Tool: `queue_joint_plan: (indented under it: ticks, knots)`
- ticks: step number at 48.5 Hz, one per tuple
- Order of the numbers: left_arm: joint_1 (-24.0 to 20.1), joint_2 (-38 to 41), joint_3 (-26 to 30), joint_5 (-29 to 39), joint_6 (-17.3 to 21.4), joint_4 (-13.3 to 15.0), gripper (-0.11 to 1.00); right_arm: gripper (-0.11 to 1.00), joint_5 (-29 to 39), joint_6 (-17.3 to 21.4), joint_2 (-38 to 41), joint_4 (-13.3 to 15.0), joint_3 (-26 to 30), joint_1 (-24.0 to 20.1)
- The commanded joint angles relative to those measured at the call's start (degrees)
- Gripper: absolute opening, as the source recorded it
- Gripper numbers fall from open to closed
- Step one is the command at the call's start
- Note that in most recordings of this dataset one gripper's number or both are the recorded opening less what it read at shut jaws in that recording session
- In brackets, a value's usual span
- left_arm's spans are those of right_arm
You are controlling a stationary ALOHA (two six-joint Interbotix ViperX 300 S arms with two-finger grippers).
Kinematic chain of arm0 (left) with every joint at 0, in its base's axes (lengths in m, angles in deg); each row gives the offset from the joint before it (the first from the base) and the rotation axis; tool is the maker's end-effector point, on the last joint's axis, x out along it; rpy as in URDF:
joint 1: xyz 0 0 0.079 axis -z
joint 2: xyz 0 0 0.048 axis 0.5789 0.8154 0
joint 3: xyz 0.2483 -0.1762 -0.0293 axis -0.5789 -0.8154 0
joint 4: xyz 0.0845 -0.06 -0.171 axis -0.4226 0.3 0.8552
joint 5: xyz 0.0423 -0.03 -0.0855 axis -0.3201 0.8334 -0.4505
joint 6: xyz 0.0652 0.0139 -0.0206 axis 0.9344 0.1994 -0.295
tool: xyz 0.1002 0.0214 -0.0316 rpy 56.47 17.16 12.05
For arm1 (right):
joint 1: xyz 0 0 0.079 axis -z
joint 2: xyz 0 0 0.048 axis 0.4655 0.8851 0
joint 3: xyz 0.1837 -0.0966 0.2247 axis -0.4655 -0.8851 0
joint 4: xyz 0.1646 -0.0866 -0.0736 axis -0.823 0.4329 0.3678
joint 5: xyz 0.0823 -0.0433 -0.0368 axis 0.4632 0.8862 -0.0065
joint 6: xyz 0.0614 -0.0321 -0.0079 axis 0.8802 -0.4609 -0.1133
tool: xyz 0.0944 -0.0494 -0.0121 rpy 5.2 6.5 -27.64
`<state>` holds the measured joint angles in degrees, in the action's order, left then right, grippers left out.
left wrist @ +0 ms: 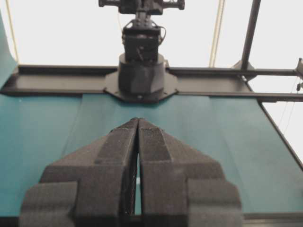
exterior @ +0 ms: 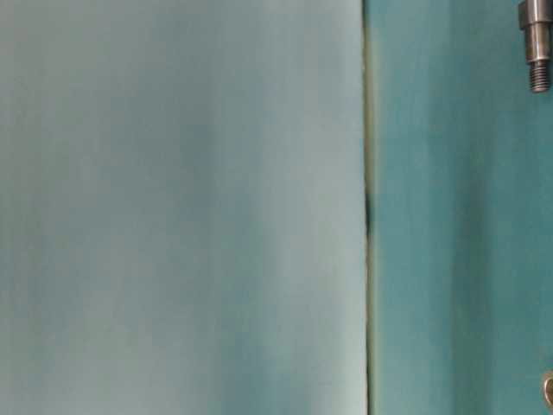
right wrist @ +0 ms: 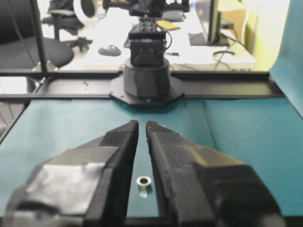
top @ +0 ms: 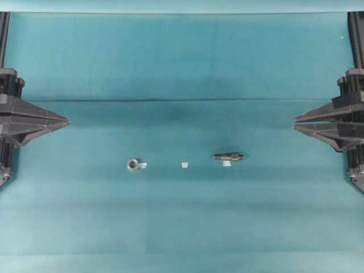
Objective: Insert the washer onto the shaft with both hands.
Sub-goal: 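Move both grippers down toward the washer and the threaded shaft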
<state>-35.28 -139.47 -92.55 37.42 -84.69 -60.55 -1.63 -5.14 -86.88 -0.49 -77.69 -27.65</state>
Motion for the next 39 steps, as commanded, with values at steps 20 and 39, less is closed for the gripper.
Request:
queue_joint_plan:
  ticks: [20,39]
  knots:
    - [-0.5,5.5,9.4,16.0,-2.9,-0.6,0.02,-0.10,16.7,4.2,1.3,-3.7,6.2,2.5]
    - [-0.5,17.8,16.3,25.5,-6.1,-0.6,0.02,-0.10,33.9,6.7,9.6,-3.6,12.0,2.8]
